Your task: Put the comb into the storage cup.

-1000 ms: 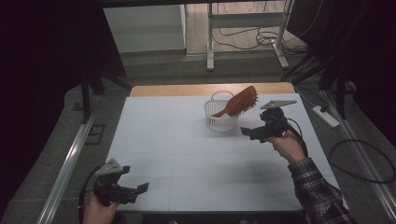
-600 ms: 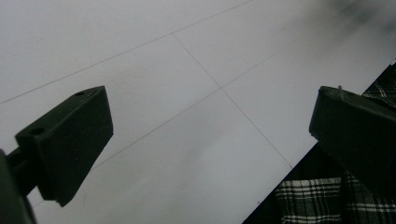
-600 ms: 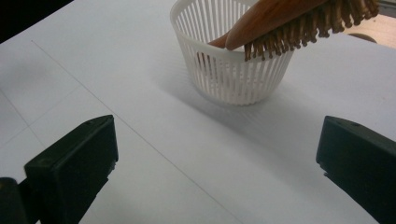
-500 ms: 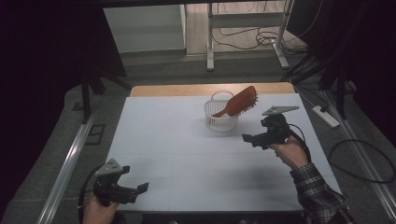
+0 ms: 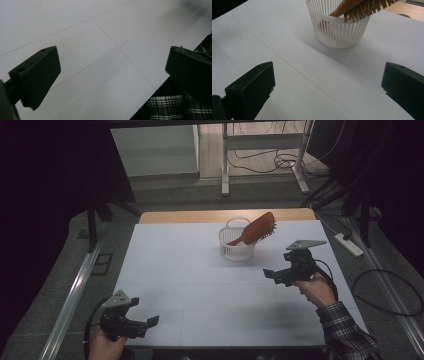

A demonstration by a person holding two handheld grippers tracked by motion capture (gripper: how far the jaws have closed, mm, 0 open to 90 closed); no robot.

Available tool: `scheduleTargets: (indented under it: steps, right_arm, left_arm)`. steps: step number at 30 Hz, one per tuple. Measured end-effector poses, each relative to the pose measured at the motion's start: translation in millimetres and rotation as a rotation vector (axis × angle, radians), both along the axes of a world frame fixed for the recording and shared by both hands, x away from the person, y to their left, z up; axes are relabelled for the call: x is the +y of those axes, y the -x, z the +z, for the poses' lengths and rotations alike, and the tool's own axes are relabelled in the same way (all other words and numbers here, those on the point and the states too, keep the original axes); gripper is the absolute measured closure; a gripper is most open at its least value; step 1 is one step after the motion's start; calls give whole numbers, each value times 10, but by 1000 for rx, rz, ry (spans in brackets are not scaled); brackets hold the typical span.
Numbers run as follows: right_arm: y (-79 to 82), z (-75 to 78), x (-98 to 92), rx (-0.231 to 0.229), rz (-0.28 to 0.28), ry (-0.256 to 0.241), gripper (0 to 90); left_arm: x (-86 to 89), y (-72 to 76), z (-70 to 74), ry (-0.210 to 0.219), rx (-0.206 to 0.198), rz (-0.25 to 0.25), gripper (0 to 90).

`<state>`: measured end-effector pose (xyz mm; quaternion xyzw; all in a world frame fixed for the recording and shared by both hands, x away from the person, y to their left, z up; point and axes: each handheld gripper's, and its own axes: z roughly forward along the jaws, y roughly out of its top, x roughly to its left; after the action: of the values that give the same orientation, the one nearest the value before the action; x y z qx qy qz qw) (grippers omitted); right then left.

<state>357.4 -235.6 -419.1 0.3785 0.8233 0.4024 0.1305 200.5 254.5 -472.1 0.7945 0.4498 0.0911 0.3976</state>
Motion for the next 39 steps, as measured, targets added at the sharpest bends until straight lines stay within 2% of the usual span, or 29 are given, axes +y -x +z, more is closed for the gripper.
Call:
scheduleTargets:
  steps: [16, 22, 39]
  right_arm:
    - [167, -97, -142, 27, -7, 35, 0]
    - [227, -123, -187, 22, 0, 50, 0]
    - [399, -137, -325, 43, -6, 42, 0]
  left_arm:
    - [0, 2, 2, 0, -1, 0, 10]
    - [-2, 2, 2, -1, -1, 0, 10]
    - [-2, 1, 2, -3, 0, 2, 10]
